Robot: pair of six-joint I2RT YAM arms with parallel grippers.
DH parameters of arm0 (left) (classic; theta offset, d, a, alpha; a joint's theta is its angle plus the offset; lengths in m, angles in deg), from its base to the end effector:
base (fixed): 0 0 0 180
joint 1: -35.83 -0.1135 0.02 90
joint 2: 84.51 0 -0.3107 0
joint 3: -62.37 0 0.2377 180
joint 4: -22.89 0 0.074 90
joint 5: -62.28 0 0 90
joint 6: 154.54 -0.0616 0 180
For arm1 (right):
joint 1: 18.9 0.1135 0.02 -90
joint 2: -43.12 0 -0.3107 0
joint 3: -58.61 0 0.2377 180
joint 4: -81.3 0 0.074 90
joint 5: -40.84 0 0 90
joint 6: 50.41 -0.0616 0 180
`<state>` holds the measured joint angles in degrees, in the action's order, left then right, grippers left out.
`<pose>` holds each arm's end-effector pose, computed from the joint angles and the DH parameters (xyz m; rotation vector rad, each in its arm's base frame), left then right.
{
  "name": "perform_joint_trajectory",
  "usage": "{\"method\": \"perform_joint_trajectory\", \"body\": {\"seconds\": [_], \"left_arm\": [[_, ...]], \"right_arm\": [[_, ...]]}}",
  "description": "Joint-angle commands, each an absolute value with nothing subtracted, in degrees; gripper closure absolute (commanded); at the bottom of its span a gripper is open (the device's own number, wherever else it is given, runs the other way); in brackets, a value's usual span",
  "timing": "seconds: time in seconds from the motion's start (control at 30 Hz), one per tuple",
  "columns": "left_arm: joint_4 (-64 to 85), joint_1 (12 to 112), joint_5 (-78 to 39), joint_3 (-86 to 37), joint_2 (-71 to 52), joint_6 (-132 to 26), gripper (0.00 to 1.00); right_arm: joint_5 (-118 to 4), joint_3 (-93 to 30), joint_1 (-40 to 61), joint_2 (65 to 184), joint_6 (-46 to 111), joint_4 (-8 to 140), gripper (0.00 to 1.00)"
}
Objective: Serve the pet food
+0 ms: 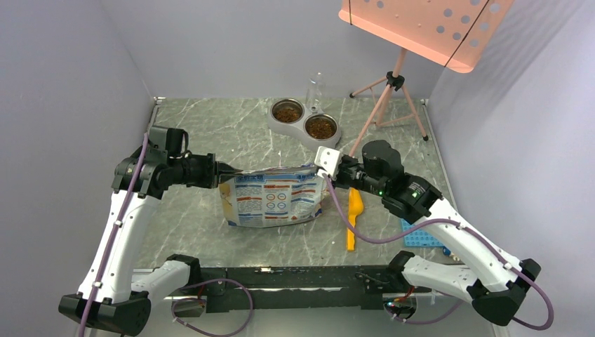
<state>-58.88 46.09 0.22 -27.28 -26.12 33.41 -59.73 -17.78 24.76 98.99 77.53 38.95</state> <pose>0.1346 -0.0537 0.4023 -1.7936 2.2354 -1.2464 0.1320 0.1416 0.4040 -1.3660 1.3958 0.2459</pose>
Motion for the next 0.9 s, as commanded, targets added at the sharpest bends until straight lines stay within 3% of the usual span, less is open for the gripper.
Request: {"method": "perform_joint_trajectory", "body": {"seconds": [0.0, 0.2, 0.33, 0.43, 0.6, 0.73, 0.87], "left_arm": [[-62.3, 41.9, -12.9, -30.1, -28.2, 31.5, 1.0], [-57.6, 41.9, -11.5, -27.3, -29.8, 32.4, 1.0], [-56.7, 41.9, -11.3, -26.9, -30.4, 33.0, 0.97], [-56.5, 41.9, -11.1, -26.7, -30.7, 33.3, 0.86], [-57.0, 41.9, -11.4, -27.2, -30.9, 33.4, 0.64], [-57.8, 41.9, -11.3, -27.8, -31.2, 33.3, 0.47], [-57.8, 41.9, -11.6, -28.5, -31.7, 33.2, 0.38]], "right_arm": [[-37.0, -19.9, 17.5, 95.6, 78.2, 23.5, 1.0], [-45.2, -27.9, 17.6, 95.8, 77.2, 19.8, 0.99], [-50.8, -32.0, 17.6, 95.3, 74.9, 19.1, 0.65], [-53.7, -34.0, 17.7, 95.4, 72.7, 20.5, 0.52], [-55.4, -33.5, 17.7, 95.3, 68.9, 26.9, 0.41], [-56.3, -33.8, 17.7, 96.8, 67.0, 29.7, 0.38], [-54.2, -34.1, 17.7, 98.2, 62.7, 32.1, 0.34]]}}
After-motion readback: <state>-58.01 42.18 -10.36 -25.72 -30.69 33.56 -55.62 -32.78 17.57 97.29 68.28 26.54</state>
